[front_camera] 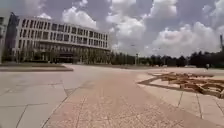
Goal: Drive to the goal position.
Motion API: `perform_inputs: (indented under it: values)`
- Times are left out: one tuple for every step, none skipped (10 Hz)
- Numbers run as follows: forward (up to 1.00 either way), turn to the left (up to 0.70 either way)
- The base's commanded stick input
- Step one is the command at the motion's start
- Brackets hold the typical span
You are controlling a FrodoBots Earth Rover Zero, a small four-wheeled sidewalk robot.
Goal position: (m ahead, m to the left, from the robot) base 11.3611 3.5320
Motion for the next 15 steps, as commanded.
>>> perform_inputs:
  values:
    - [0.70,0.01]
    - [0.70,0.01]
    - [0.70,0.01]
    - [0.70,0.01]
    - [0.70,0.01]
    - [0.70,0.01]
    - [0.70,0.01]
    - [0.70,0.01]
    - [0.70,0.01]
    - [0.70,0.01]
    - [0.70,0.01]
    - [0.70,0.01]
    - [0.70,0.01]
    - [0.70,0.01]
    - [0.70,0.01]
